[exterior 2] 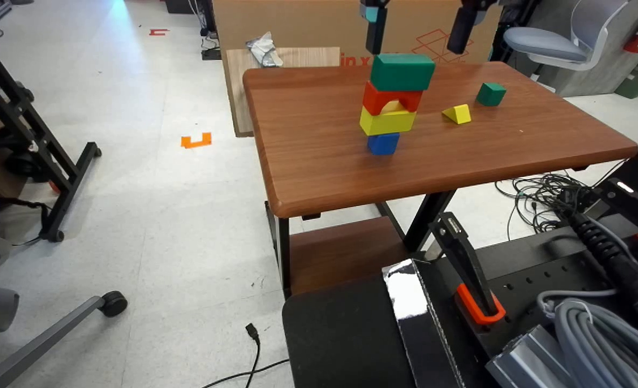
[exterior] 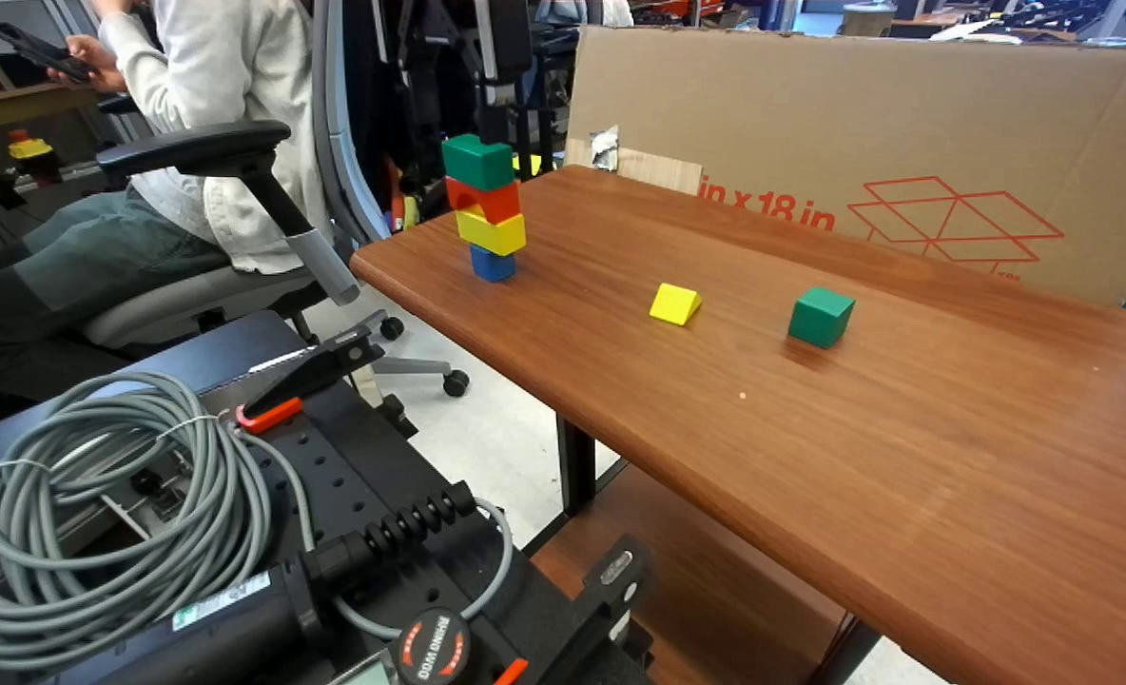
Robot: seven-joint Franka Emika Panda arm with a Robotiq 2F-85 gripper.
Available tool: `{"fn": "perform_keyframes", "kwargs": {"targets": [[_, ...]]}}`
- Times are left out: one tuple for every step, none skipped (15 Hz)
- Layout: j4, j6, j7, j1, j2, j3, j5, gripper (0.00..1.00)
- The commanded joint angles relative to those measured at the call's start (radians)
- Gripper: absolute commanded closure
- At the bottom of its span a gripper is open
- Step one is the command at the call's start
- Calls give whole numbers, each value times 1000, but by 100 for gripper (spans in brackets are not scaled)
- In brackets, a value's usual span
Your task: Remove the green block from the top of the stack
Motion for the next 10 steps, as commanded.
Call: {"fn": "perform_keyframes", "kwargs": {"targets": [[33, 25, -15, 27, 38, -28, -26, 0], [39, 21, -23, 28, 43, -30, -26, 0], [44, 20, -29, 29, 49, -30, -24, 0], [49, 19, -34, 31, 55, -31, -22, 0], [52, 18, -38, 33, 60, -32, -23, 0], [57, 16, -40, 35, 65, -33, -24, 0], [61, 11, -40, 37, 70, -35, -28, 0], [64, 9, -42, 40, 74, -37, -32, 0], [67, 5, -38, 43, 78, -39, -37, 0], [70, 4, -39, 45, 81, -41, -40, 25]]}}
